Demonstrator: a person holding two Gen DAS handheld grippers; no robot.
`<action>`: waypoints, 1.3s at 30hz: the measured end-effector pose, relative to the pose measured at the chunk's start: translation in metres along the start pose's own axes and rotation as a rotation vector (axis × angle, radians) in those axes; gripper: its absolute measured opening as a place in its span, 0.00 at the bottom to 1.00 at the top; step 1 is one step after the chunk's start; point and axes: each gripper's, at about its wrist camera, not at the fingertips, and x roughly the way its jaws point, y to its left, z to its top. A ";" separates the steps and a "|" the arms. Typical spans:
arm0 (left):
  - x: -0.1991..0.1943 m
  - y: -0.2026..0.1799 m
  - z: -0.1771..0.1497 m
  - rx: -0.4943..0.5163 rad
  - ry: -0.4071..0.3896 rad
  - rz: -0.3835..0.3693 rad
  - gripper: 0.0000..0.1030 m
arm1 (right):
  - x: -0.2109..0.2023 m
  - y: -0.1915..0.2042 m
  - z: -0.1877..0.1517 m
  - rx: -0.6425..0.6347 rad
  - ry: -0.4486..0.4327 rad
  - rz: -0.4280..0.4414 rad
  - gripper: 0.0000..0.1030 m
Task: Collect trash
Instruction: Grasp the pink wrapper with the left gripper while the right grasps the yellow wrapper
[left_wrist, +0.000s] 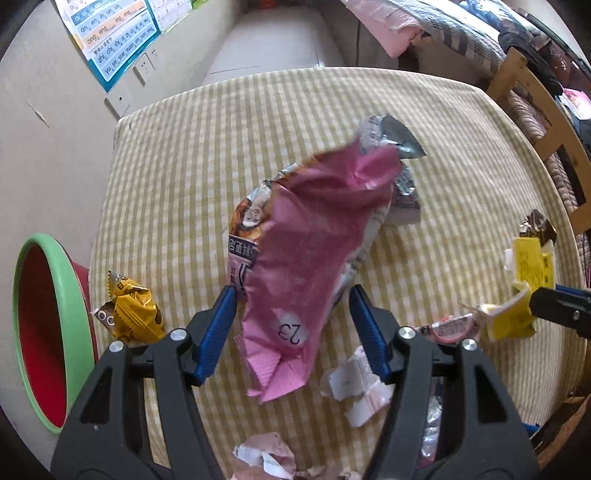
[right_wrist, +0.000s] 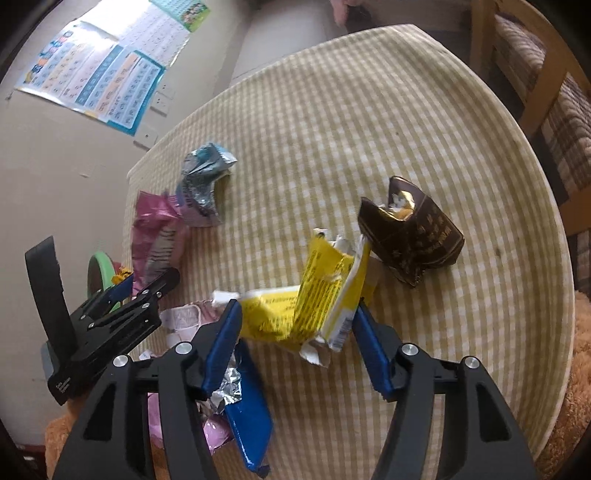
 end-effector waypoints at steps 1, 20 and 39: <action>0.003 0.000 0.001 -0.001 0.007 0.000 0.54 | 0.001 -0.001 0.000 0.001 0.000 -0.004 0.58; -0.038 0.011 -0.022 -0.049 -0.053 -0.062 0.60 | 0.001 0.016 -0.002 -0.047 -0.050 0.054 0.43; 0.019 0.018 0.021 -0.091 0.026 -0.033 0.42 | -0.012 0.023 0.009 -0.044 -0.097 0.118 0.37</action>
